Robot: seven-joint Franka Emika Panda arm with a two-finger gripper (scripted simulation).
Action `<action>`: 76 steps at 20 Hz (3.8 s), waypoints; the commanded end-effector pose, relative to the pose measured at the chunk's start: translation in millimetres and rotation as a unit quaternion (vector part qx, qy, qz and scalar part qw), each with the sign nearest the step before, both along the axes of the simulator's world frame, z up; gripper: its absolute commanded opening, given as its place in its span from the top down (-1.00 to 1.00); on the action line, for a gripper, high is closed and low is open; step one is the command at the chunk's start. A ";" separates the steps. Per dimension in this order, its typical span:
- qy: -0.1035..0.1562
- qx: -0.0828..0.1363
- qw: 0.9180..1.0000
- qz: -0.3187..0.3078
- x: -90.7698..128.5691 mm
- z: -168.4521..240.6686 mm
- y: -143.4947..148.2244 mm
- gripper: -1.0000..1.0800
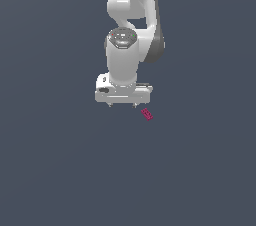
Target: Pick up the object and move it to a goal position.
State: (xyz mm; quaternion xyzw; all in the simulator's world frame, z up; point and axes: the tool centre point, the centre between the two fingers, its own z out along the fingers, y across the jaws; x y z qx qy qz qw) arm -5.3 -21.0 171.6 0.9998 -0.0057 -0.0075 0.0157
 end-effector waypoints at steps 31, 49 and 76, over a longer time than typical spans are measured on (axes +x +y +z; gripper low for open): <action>0.006 0.005 0.984 0.179 -30.7 -78.3 70.6 -0.92; -0.002 0.017 0.963 0.268 -52.4 -114.1 119.7 -0.92; -0.004 0.017 0.962 0.271 -52.4 -158.7 120.4 1.00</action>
